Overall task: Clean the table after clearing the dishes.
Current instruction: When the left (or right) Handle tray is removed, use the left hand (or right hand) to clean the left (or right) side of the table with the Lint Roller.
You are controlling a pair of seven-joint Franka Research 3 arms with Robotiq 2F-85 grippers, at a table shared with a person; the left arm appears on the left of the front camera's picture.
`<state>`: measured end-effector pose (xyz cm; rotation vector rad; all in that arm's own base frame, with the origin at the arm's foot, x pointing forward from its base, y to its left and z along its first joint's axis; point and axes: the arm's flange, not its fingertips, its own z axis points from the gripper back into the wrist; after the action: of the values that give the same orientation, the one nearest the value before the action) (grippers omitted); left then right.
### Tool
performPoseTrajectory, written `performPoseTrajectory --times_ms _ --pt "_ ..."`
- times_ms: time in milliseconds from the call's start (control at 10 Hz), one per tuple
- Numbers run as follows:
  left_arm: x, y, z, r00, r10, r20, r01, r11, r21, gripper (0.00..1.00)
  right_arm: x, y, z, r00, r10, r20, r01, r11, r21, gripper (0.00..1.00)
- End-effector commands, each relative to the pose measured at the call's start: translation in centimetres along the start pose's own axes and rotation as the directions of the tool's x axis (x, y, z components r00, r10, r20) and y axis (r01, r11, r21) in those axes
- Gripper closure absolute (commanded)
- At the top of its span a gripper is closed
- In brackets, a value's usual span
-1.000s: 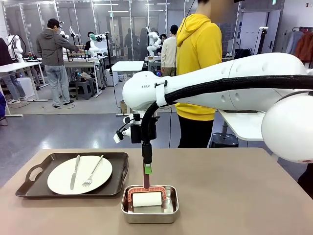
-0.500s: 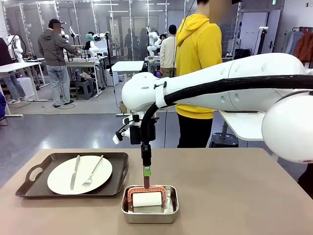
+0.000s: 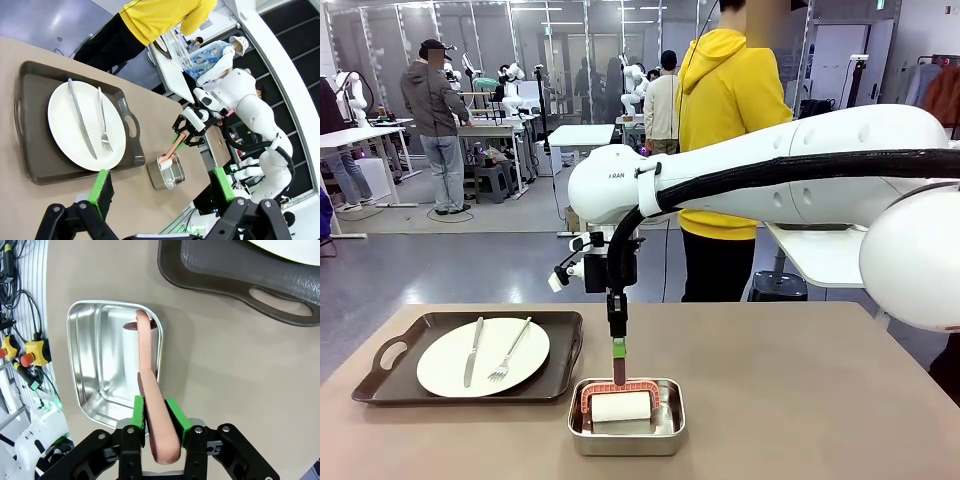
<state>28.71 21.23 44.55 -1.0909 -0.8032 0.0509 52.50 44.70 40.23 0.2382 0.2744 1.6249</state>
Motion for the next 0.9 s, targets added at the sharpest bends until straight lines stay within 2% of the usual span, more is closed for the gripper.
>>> performPoseTrajectory --times_ms 0,100,200,300,400,500,600,700,800 --pt "0.3 0.0 0.3 1.000 -0.011 0.008 0.011 1.000 -0.018 0.00 -1.0 1.3 0.7 1.000 -0.027 0.013 0.028 0.999 -0.017 1.00" --pt "0.3 0.0 0.3 1.000 -0.011 0.008 0.011 1.000 -0.018 0.00 -1.3 2.5 2.3 0.999 -0.037 0.019 0.038 0.999 -0.023 0.98" --pt "0.3 0.0 0.3 1.000 -0.011 0.008 0.011 1.000 -0.018 0.00 -2.7 4.2 4.6 0.996 -0.083 0.020 0.085 0.993 -0.077 0.98" --pt "0.3 0.0 0.3 1.000 -0.011 0.008 0.011 1.000 -0.018 0.00 -5.1 5.8 6.8 0.987 -0.146 0.060 0.152 0.982 -0.111 0.98" --pt "0.3 0.0 0.3 1.000 -0.011 0.008 0.011 1.000 -0.018 0.00 -8.2 7.1 8.4 0.964 -0.235 0.124 0.248 0.963 -0.105 0.98" --pt "0.3 0.0 0.3 1.000 -0.011 0.008 0.011 1.000 -0.018 0.00 -11.3 7.9 9.1 0.918 -0.356 0.174 0.374 0.923 -0.088 0.98" --pt "0.3 0.0 0.3 1.000 -0.011 0.008 0.011 1.000 -0.018 0.00 -14.2 8.5 9.2 0.848 -0.481 0.222 0.505 0.860 -0.066 0.98" --pt "0.3 0.0 0.3 1.000 -0.011 0.008 0.011 1.000 -0.018 0.00 -16.8 9.0 8.8 0.770 -0.572 0.282 0.595 0.804 0.006 0.98" --pt "0.3 0.0 0.3 1.000 -0.011 0.008 0.011 1.000 -0.018 0.00 -19.5 9.0 8.0 0.609 -0.714 0.346 0.735 0.671 0.092 0.98"
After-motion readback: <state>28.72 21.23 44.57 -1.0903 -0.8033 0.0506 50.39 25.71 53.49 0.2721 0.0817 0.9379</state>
